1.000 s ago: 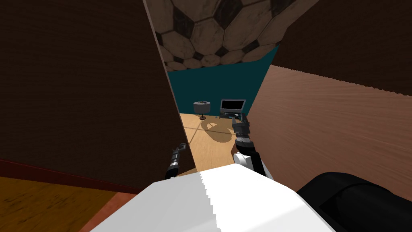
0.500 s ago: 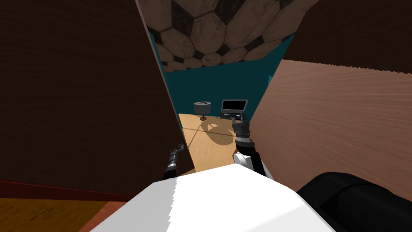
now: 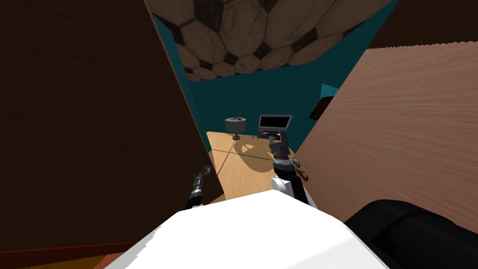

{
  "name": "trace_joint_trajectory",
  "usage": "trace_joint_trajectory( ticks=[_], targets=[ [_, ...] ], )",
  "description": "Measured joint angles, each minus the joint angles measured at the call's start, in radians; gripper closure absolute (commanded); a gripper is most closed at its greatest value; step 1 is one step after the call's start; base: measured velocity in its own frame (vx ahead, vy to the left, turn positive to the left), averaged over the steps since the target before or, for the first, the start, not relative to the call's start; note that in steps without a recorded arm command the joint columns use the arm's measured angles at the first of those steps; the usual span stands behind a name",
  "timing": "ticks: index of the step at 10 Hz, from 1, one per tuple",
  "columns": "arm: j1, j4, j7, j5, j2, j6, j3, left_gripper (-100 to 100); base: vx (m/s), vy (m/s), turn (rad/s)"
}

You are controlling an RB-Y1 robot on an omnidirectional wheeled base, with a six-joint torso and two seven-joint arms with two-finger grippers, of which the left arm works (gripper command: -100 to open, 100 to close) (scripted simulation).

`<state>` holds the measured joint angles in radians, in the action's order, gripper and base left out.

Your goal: Push the door open

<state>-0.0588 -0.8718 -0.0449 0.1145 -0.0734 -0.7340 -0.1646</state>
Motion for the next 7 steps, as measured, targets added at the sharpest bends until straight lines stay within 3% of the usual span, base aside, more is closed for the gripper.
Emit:
trace_joint_trajectory(
  ticks=[1, 3, 4, 5, 6, 7],
  targets=[
    [-0.017, -0.021, -0.002, 0.004, 0.001, 0.002, -0.008, 100, 0.211, -0.030, 0.063],
    [-0.012, -0.011, -0.013, 0.015, 0.002, -0.001, -0.031, 100, 0.218, -0.022, 0.066],
    [-0.023, -0.029, -0.021, 0.019, 0.008, 0.007, -0.041, 100, 0.206, -0.049, 0.065],
    [-0.008, -0.012, -0.022, 0.027, -0.001, 0.008, -0.056, 100, 0.203, -0.063, 0.056],
    [-0.017, -0.028, -0.022, 0.033, -0.003, 0.014, -0.068, 100, 0.193, -0.041, 0.077],
    [-0.006, -0.008, -0.026, 0.040, -0.004, 0.004, -0.082, 100, 0.204, -0.045, 0.068]
  ],
)
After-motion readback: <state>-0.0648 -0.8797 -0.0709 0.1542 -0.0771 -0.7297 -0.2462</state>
